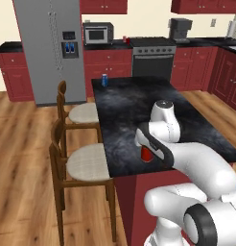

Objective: Four empty soda cans are scattered around the kitchen. Gather all the cans and cluster them next to the stove for recycling.

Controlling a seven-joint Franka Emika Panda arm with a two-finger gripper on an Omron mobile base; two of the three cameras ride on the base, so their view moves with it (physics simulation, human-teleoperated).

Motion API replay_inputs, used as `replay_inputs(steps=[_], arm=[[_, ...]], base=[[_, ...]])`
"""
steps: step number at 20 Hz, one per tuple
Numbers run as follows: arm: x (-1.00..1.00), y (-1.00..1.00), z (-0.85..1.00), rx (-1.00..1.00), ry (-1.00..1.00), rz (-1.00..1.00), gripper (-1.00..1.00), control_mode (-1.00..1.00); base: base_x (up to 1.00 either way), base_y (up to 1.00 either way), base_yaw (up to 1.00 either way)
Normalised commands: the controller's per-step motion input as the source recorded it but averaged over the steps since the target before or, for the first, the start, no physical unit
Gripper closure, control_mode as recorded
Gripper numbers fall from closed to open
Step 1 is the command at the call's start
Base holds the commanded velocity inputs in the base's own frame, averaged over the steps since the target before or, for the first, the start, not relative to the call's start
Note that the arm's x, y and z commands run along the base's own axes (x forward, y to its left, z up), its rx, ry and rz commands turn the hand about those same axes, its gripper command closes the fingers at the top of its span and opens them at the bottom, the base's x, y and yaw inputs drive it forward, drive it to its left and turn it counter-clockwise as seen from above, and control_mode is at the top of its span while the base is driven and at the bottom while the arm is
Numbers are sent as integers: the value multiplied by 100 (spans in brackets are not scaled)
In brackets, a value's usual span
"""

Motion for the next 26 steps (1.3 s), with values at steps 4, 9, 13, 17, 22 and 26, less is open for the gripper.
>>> replay_inputs(steps=[4, 9, 13, 17, 22, 26], arm=[[17, 0, -11, 0, 0, 1, -100, -100], [16, 0, -12, 0, 1, 0, -100, -100], [12, 0, -13, 0, 2, 0, -100, -100], [13, 0, -11, 0, 2, 0, -100, -100], [18, 0, -8, 0, 4, 0, -100, -100], [21, 0, -4, 0, 4, 0, -100, -100]], base=[[0, 0, 0], [0, 0, 0], [0, 0, 0], [0, 0, 0], [0, 0, 0], [0, 0, 0]])
